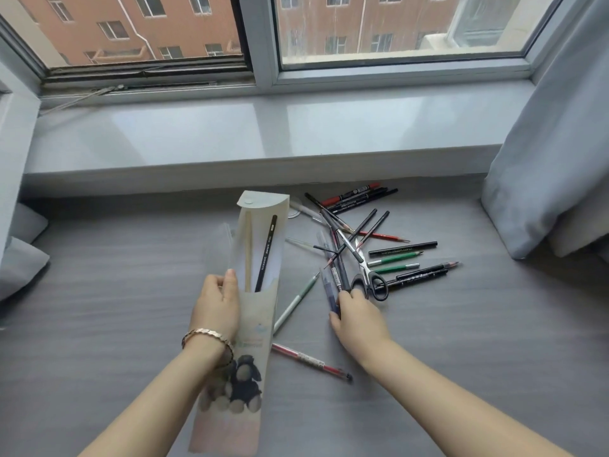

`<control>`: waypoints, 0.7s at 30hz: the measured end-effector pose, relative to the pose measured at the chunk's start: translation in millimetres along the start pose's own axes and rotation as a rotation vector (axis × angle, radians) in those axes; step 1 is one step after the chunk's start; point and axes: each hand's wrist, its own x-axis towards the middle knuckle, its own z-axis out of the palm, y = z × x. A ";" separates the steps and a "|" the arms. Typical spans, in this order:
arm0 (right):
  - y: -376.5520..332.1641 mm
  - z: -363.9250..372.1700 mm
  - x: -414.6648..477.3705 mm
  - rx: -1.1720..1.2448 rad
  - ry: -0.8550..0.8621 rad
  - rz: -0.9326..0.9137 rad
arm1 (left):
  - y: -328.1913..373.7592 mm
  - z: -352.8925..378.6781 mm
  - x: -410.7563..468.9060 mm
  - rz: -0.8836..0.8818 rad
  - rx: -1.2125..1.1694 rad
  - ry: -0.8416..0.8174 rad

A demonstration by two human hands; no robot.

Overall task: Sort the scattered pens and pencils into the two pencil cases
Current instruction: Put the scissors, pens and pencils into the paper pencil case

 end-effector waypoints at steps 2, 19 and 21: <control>0.6 -3.5 3.3 -0.005 -0.007 0.039 | -1.1 0.4 -2.4 0.001 0.013 -0.010; 20.5 -35.0 39.4 -0.184 0.070 0.215 | 5.4 9.3 -2.0 0.038 0.060 -0.105; 25.8 -43.6 35.4 -0.062 0.067 0.261 | 5.6 10.5 -2.4 0.036 0.070 -0.121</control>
